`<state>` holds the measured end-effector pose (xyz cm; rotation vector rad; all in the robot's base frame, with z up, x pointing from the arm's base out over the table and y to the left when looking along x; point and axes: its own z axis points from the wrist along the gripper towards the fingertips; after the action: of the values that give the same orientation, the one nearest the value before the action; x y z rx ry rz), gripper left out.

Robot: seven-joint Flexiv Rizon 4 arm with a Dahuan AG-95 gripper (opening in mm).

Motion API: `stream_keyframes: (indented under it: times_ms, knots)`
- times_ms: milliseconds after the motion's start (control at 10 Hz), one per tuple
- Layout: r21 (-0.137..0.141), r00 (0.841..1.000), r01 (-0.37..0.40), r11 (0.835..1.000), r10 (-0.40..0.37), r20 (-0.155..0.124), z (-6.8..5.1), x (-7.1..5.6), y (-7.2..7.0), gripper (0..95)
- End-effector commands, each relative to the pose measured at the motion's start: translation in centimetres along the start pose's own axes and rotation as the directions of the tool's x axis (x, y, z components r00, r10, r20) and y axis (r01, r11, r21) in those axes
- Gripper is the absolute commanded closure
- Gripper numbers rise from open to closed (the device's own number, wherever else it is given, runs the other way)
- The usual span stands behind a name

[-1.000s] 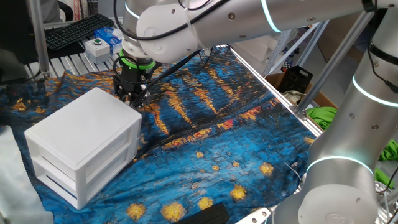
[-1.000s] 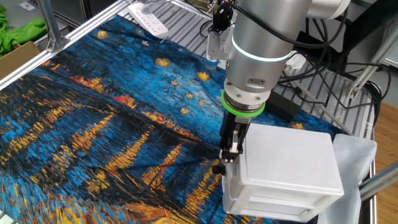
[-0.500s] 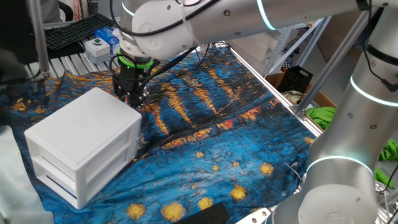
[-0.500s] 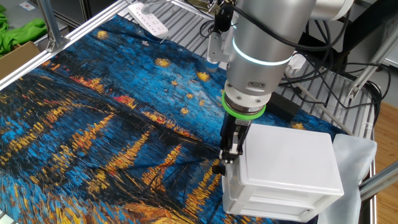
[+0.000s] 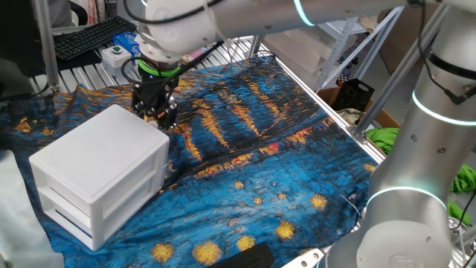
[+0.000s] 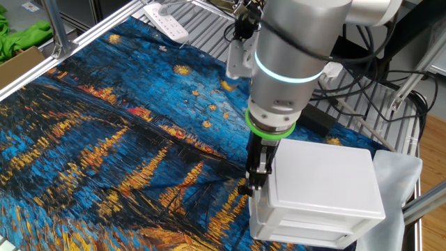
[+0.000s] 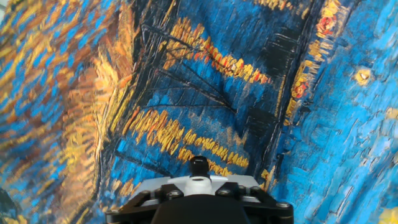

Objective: Put things in the drawer

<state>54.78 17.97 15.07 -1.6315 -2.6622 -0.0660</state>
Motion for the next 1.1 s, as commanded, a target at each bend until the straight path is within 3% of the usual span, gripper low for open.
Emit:
stream_keyframes:
  times_ms: [100,300,500,600,700,1000,1100]
  knots:
    - [0.023,0.994,0.111,0.994,-0.110,-0.023,-0.3,0.0,-0.2,0.0]
    - [0.024,0.979,0.200,0.979,-0.199,-0.038,-0.6,0.0,-0.2,0.0]
    - [-0.005,0.941,0.330,0.944,-0.330,-0.079,-1.0,-0.1,-0.2,0.0]
    - [-0.009,0.928,0.364,0.931,-0.364,-0.083,-1.1,-0.2,-0.2,0.0]
    - [-0.011,0.918,0.389,0.921,-0.388,-0.084,-1.2,-0.3,-0.2,19.0]
    - [-0.025,0.873,0.480,0.877,-0.481,-0.087,-1.7,-1.3,-0.3,19.0]
    - [-0.028,0.849,0.521,0.853,-0.521,-0.086,-1.9,-1.7,-0.4,19.0]
